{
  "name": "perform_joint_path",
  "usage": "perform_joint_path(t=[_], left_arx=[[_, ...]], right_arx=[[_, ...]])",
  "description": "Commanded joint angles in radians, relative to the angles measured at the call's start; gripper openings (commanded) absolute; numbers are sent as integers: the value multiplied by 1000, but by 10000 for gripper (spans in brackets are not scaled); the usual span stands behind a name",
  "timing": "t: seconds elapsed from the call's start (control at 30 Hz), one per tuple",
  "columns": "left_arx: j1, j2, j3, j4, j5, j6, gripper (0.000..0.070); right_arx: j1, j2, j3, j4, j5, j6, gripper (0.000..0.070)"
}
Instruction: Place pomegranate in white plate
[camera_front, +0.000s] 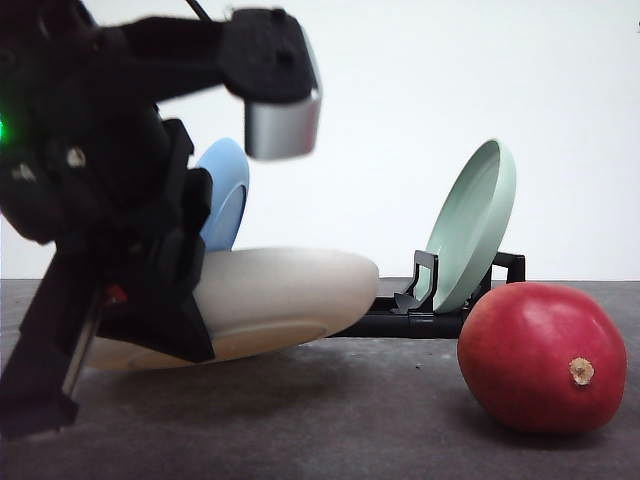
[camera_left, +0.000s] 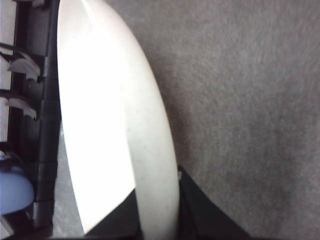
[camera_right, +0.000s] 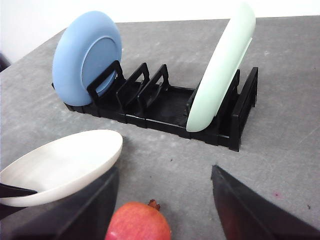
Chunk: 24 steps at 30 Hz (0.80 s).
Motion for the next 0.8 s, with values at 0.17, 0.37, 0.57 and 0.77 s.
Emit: perform_joint_path(t=[0.17,0.37,0.57,0.77], left_arx=[[-24,32,11,-3,17,23,173],[-40,32,18,-8,12,9,326],[-8,-9,87,-119,143,-202,438],[111,-135,103,-190,488,-398,436]], right_arx=[[4,1,16,14,1,6,370],[4,2,16,14,1,6,370],[4,1,16,14,1,6,370],[4,1,16,14,1,6,370]])
